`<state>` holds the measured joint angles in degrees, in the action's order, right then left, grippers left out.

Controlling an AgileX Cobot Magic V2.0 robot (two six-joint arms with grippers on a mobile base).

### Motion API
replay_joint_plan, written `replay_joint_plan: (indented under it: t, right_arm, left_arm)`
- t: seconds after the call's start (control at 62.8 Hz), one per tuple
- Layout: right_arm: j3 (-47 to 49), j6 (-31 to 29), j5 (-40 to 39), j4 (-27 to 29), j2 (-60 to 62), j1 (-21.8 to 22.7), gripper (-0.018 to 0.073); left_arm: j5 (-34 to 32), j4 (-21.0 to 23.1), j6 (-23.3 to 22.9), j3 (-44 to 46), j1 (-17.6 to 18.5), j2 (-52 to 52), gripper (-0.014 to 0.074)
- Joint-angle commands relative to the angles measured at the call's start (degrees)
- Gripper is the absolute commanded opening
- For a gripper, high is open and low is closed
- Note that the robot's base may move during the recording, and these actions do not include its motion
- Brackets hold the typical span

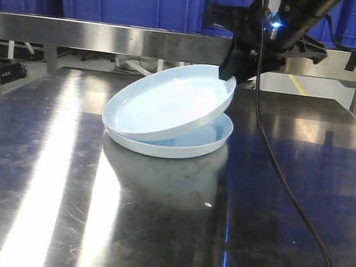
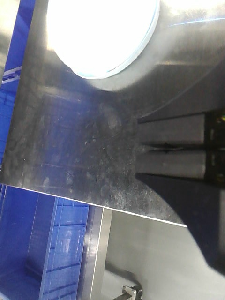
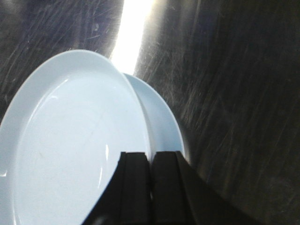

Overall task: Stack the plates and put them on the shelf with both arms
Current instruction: 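Lower the held plate onto the centered plate and release, then grip the rim of the stacked plates with the right gripper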

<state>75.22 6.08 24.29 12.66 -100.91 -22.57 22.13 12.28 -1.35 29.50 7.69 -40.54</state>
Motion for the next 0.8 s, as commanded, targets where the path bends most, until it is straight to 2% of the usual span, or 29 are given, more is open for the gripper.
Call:
replay_joint_plan:
  t: [0.0, 0.287, 0.366, 0.478, 0.557, 0.78]
  right_arm:
    - [2.32, -0.27, -2.89, 0.97, 2.67, -0.08, 0.0034]
    - [2.32, -0.27, -2.5, 0.97, 2.33, -0.08, 0.0052]
    - [2.32, -0.33, -2.5, 0.97, 2.33, -0.08, 0.0169]
    - [2.32, -0.38, -2.56, 0.97, 2.33, -0.08, 0.0414]
    - [2.32, -0.38, -2.6, 0.97, 2.33, -0.08, 0.0518]
    - [2.32, -0.38, -1.71, 0.97, 2.33, -0.08, 0.0506]
  left_arm:
    - [-4.83, 0.5, -0.26, 1.6, -0.01, 0.37, 0.009]
    - [-4.83, 0.5, -0.26, 1.6, -0.01, 0.37, 0.009]
    - [-4.83, 0.5, -0.26, 1.6, -0.01, 0.37, 0.009]
    - [-4.83, 0.5, -0.26, 1.6, -0.01, 0.37, 0.009]
    - [-4.83, 0.5, -0.26, 1.6, -0.01, 0.37, 0.009]
    - [-4.83, 0.5, -0.26, 1.6, -0.01, 0.37, 0.009]
